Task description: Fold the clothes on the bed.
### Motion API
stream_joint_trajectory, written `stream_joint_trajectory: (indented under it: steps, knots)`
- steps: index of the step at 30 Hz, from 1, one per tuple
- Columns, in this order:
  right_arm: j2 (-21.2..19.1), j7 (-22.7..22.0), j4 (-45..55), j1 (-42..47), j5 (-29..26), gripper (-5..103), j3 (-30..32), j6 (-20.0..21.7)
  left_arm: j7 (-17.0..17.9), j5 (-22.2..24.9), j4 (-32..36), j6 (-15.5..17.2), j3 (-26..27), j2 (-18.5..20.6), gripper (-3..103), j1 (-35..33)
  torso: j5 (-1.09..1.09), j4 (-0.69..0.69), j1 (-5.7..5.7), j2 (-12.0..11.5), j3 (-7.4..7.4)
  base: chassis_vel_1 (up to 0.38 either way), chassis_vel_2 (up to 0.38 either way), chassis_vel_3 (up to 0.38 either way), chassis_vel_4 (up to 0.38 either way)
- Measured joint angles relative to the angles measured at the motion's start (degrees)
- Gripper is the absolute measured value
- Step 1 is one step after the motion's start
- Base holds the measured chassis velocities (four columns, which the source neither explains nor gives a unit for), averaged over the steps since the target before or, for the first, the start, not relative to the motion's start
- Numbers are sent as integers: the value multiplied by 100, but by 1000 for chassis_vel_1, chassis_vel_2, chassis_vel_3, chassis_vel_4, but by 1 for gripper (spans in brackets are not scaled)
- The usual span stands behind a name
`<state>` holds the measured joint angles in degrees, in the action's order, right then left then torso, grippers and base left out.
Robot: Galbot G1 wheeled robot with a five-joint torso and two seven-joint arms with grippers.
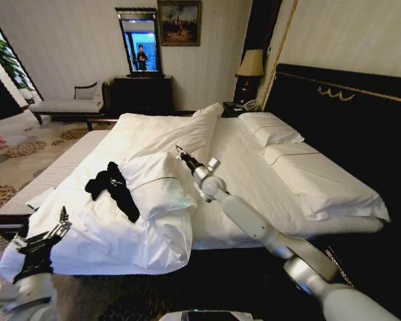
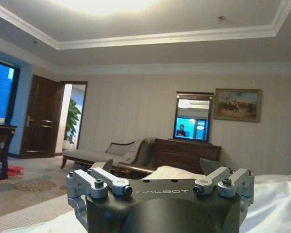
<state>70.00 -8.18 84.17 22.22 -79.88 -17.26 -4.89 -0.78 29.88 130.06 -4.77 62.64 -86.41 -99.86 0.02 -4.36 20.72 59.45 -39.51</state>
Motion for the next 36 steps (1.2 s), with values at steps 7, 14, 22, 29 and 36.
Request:
stream_joint_trajectory:
  steps: [7,14,22,29,36]
  knots:
    - [568,-197,-794,-413,34,23,-133,257,10,-54,28,34,22,33,100,-38,-3,6,0,0,0,0,0,0,0]
    - [1043,-233,-1664,-822,1,50,-278,470,13,21,30,35,240,38,100,-113,-3,3,0,0,-1,0,0,0,0]
    - [1209,-224,-1950,-917,99,79,-608,685,14,58,-89,16,301,43,100,-85,-3,2,0,0,-1,0,0,0,0]
    - [1415,-148,-2107,-1058,137,98,-834,686,13,90,-157,-7,351,60,100,-70,-3,4,0,0,0,0,0,0,0]
    - [1939,-22,-2686,-1318,170,100,-1086,678,12,268,-267,-60,610,124,100,-116,-3,3,0,0,0,0,0,0,0]
